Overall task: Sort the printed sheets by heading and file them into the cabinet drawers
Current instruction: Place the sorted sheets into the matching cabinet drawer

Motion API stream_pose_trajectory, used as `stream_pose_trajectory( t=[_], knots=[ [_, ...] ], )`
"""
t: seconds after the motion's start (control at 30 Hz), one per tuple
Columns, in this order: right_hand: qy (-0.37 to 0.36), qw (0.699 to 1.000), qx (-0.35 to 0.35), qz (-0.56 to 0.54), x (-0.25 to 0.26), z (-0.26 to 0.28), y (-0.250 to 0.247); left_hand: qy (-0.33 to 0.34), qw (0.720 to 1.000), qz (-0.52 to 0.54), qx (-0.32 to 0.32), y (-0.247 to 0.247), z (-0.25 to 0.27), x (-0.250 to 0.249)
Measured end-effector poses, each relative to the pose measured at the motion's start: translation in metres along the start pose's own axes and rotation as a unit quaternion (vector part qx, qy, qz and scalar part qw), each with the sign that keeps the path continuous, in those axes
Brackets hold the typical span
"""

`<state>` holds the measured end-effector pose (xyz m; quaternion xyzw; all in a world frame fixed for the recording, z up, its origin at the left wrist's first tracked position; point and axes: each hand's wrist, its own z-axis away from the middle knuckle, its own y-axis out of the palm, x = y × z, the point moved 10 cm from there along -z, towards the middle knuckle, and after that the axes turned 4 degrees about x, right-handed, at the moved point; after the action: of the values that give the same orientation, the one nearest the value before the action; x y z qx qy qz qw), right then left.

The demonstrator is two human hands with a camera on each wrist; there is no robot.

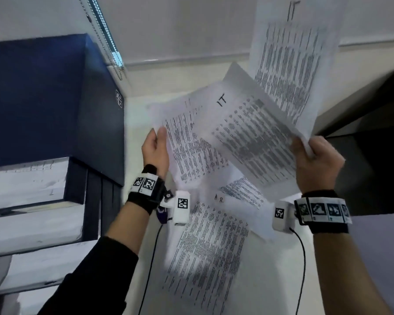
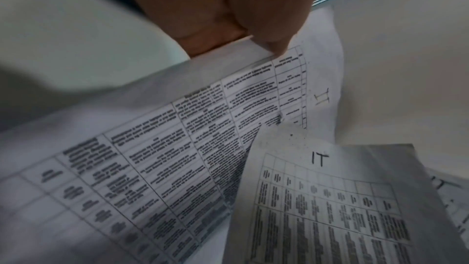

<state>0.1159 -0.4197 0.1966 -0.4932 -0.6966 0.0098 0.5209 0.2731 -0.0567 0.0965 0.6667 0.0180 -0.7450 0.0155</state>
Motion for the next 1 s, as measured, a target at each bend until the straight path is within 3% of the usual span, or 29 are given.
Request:
stream_pose_trajectory(
  t=[0.07,0.17,0.27,0.37,0.47,0.57,0.7,0.77,0.87,1.0],
  knots=[
    [-0.015,0.999,-0.027,-0.022,0.030,-0.008,-0.013,0.052,0.998,0.042,-0.019,-0.008,-0.003,-0.055],
    [0.045,0.994,-0.032,-0.091,0.051,-0.003,-0.025,0.132,0.990,0.036,-0.027,-0.023,-0.001,-0.126],
    [0.072,0.987,-0.024,-0.139,0.074,0.014,-0.037,0.125,0.992,-0.029,0.000,-0.032,0.003,-0.131],
    [0.132,0.969,0.027,-0.209,0.074,0.037,-0.029,-0.021,0.991,-0.134,0.007,-0.049,0.011,-0.058],
    [0.245,0.926,0.153,-0.243,0.048,0.080,0.006,-0.173,0.960,-0.214,0.042,-0.068,0.044,0.042],
    [0.338,0.883,0.289,-0.152,0.006,0.153,0.041,-0.244,0.932,-0.251,0.094,-0.073,0.087,0.102],
    [0.360,0.822,0.441,0.031,-0.059,0.250,0.067,-0.329,0.913,-0.208,0.123,-0.079,0.131,0.164],
    [0.360,0.802,0.469,0.086,-0.080,0.284,0.070,-0.378,0.902,-0.172,0.119,-0.084,0.141,0.189],
    [0.347,0.840,0.401,0.117,-0.088,0.291,0.057,-0.371,0.903,-0.169,0.137,-0.078,0.150,0.191],
    [0.253,0.895,0.322,0.176,-0.079,0.261,0.042,-0.375,0.905,-0.132,0.151,-0.075,0.156,0.223]
  ],
)
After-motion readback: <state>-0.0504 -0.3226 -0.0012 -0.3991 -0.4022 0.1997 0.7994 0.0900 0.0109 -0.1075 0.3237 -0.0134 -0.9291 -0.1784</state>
